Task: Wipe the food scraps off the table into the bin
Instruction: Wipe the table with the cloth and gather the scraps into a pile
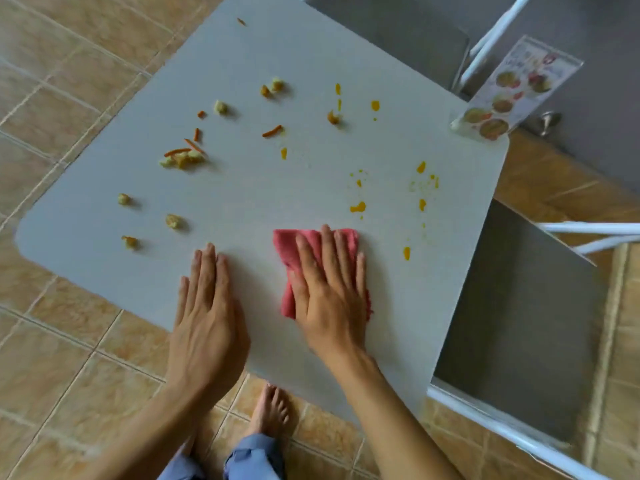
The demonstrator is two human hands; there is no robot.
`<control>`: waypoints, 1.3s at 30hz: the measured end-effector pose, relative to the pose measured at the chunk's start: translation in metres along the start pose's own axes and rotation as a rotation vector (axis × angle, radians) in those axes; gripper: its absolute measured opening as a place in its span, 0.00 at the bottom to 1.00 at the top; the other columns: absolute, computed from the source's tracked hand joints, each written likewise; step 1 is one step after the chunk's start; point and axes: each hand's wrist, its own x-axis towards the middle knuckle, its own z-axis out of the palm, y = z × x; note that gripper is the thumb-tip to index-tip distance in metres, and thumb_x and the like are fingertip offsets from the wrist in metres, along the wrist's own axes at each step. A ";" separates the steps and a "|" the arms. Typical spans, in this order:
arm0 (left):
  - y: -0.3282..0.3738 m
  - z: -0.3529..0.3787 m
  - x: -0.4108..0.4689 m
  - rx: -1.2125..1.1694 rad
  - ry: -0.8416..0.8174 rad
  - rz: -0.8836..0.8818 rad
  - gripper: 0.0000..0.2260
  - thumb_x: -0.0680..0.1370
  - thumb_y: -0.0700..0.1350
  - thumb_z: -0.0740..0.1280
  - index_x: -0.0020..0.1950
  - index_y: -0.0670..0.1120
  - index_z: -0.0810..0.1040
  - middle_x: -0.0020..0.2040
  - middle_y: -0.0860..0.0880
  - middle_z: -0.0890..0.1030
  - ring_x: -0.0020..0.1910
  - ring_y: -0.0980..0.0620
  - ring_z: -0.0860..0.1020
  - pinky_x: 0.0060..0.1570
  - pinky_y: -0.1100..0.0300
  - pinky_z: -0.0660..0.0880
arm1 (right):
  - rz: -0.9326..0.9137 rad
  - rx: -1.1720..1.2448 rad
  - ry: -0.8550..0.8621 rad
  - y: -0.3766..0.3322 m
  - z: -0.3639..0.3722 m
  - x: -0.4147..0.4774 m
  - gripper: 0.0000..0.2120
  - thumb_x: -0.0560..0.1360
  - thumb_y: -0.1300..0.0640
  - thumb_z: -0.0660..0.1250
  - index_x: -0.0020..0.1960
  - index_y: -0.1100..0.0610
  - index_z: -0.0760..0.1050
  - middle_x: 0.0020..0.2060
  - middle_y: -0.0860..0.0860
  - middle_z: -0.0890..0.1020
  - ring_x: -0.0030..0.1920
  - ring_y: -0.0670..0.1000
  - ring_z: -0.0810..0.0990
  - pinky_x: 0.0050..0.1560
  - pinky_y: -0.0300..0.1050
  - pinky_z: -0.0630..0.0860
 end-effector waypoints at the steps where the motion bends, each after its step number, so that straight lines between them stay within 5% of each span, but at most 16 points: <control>1: 0.008 0.003 0.004 -0.008 0.002 0.026 0.27 0.80 0.45 0.50 0.79 0.37 0.54 0.80 0.41 0.52 0.80 0.47 0.47 0.78 0.50 0.48 | 0.200 -0.023 0.050 0.007 -0.004 -0.011 0.25 0.85 0.45 0.55 0.80 0.50 0.63 0.80 0.56 0.63 0.81 0.59 0.57 0.78 0.63 0.58; 3: 0.026 0.012 0.018 -0.006 0.000 0.098 0.27 0.80 0.45 0.51 0.79 0.36 0.55 0.80 0.40 0.53 0.80 0.47 0.48 0.78 0.49 0.48 | 0.335 -0.057 0.040 0.007 -0.009 -0.038 0.27 0.85 0.47 0.54 0.81 0.55 0.60 0.80 0.60 0.62 0.81 0.61 0.56 0.78 0.64 0.59; 6: 0.048 0.026 0.046 0.020 -0.040 0.225 0.28 0.80 0.46 0.50 0.78 0.36 0.55 0.80 0.40 0.52 0.80 0.45 0.48 0.77 0.46 0.50 | -0.088 -0.042 -0.125 0.025 -0.022 -0.072 0.28 0.86 0.45 0.52 0.82 0.54 0.56 0.82 0.57 0.57 0.83 0.58 0.52 0.80 0.62 0.54; 8: 0.061 0.030 0.069 0.043 -0.030 0.262 0.29 0.80 0.48 0.50 0.79 0.36 0.54 0.80 0.40 0.52 0.80 0.45 0.48 0.78 0.46 0.48 | -0.105 -0.076 -0.147 0.066 -0.031 -0.070 0.28 0.85 0.43 0.52 0.82 0.51 0.55 0.82 0.54 0.56 0.83 0.56 0.50 0.80 0.62 0.54; 13: 0.078 0.043 0.101 0.109 -0.016 0.185 0.31 0.81 0.54 0.46 0.79 0.37 0.52 0.81 0.42 0.49 0.80 0.46 0.47 0.78 0.50 0.43 | 0.676 -0.107 0.083 0.078 -0.021 -0.017 0.29 0.84 0.45 0.53 0.80 0.58 0.61 0.79 0.63 0.62 0.80 0.65 0.59 0.75 0.69 0.60; 15: 0.078 0.047 0.099 0.148 0.013 0.173 0.31 0.81 0.54 0.46 0.80 0.38 0.52 0.81 0.43 0.50 0.80 0.47 0.48 0.78 0.51 0.43 | 0.521 -0.091 0.028 0.064 -0.019 0.000 0.29 0.84 0.44 0.52 0.81 0.56 0.60 0.80 0.63 0.61 0.80 0.65 0.57 0.78 0.68 0.56; 17: 0.077 0.048 0.098 0.155 0.023 0.172 0.30 0.81 0.54 0.47 0.80 0.39 0.53 0.81 0.43 0.51 0.80 0.48 0.48 0.78 0.51 0.45 | 0.131 -0.097 -0.087 0.082 -0.024 0.004 0.29 0.84 0.41 0.49 0.82 0.51 0.56 0.82 0.59 0.56 0.82 0.61 0.51 0.80 0.64 0.49; 19: 0.080 0.048 0.098 0.155 0.030 0.171 0.30 0.81 0.53 0.47 0.80 0.39 0.54 0.81 0.43 0.52 0.80 0.47 0.49 0.78 0.50 0.46 | 0.060 -0.093 -0.103 0.121 -0.032 0.014 0.29 0.84 0.40 0.48 0.82 0.48 0.55 0.83 0.55 0.54 0.83 0.58 0.50 0.81 0.62 0.49; 22: 0.082 0.048 0.098 0.175 0.027 0.164 0.30 0.81 0.53 0.48 0.79 0.39 0.54 0.81 0.43 0.52 0.80 0.47 0.49 0.78 0.49 0.47 | 0.602 -0.114 0.106 0.140 -0.026 0.042 0.28 0.84 0.43 0.52 0.80 0.54 0.62 0.80 0.60 0.63 0.81 0.62 0.58 0.77 0.65 0.58; 24: 0.082 0.048 0.099 0.177 0.034 0.158 0.29 0.81 0.53 0.48 0.79 0.39 0.54 0.81 0.43 0.52 0.80 0.47 0.50 0.78 0.50 0.46 | 0.732 -0.085 0.098 0.120 -0.023 0.065 0.29 0.83 0.42 0.50 0.81 0.54 0.61 0.80 0.63 0.61 0.80 0.65 0.57 0.77 0.68 0.56; 27: 0.082 0.049 0.098 0.181 0.028 0.153 0.29 0.81 0.52 0.49 0.79 0.39 0.54 0.81 0.43 0.53 0.80 0.46 0.50 0.78 0.49 0.47 | 0.256 -0.102 -0.175 0.129 -0.030 0.074 0.31 0.81 0.35 0.45 0.83 0.43 0.49 0.83 0.58 0.48 0.83 0.61 0.44 0.80 0.65 0.43; 29: 0.083 0.049 0.098 0.179 0.026 0.160 0.29 0.81 0.52 0.50 0.79 0.39 0.55 0.81 0.43 0.53 0.80 0.46 0.50 0.78 0.48 0.48 | 0.131 -0.090 -0.291 0.160 -0.047 0.085 0.31 0.82 0.34 0.44 0.82 0.38 0.42 0.83 0.52 0.41 0.83 0.56 0.38 0.79 0.63 0.37; 34: 0.079 0.051 0.099 0.189 0.038 0.165 0.29 0.81 0.51 0.51 0.79 0.38 0.55 0.81 0.43 0.54 0.80 0.47 0.51 0.78 0.48 0.49 | 0.715 -0.094 -0.003 0.143 -0.026 0.128 0.32 0.83 0.40 0.43 0.83 0.54 0.51 0.82 0.62 0.51 0.82 0.62 0.47 0.79 0.68 0.45; 39: 0.083 0.052 0.101 0.175 0.037 0.183 0.28 0.81 0.49 0.52 0.79 0.37 0.55 0.80 0.42 0.55 0.80 0.46 0.52 0.77 0.47 0.51 | 0.069 -0.104 -0.061 0.132 -0.026 0.116 0.29 0.84 0.43 0.47 0.82 0.53 0.57 0.81 0.58 0.58 0.82 0.60 0.55 0.80 0.61 0.48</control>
